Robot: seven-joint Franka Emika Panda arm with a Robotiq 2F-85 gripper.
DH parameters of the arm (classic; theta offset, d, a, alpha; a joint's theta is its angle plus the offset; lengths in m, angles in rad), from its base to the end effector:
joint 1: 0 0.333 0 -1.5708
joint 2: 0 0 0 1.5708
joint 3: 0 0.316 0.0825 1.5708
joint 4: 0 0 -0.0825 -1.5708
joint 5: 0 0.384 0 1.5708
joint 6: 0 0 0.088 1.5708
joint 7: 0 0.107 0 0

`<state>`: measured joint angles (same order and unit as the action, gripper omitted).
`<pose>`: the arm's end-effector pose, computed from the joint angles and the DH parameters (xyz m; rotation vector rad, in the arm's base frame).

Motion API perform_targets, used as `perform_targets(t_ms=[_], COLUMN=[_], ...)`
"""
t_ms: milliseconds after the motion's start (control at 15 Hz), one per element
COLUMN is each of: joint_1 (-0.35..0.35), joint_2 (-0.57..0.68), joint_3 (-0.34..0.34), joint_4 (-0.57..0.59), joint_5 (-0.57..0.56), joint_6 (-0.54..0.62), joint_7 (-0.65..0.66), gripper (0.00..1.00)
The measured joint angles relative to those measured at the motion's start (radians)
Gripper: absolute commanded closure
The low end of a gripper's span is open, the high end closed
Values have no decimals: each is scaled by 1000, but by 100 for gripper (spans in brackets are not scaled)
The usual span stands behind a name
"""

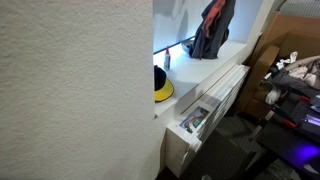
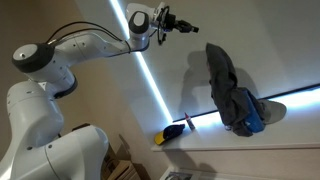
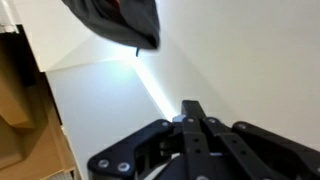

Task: Move the grey shirt to the right

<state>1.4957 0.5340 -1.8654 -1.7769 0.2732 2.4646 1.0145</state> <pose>0.5827 -0.0487 0.6743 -2.2084 1.7314 -1.3283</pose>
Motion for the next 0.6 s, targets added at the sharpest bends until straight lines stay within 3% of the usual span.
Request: perform_targets(t_ms=[67,267,600], joint_1=[-13,-18,-15], joint_2=[7,8,8], joint_3=[-7,-8,-7], joint_4=[15,20,20], joint_5=[-12,-12,-12], joint_6=[-66,-76,-76], joint_7=[13,15,15], gripper=[94,74,74])
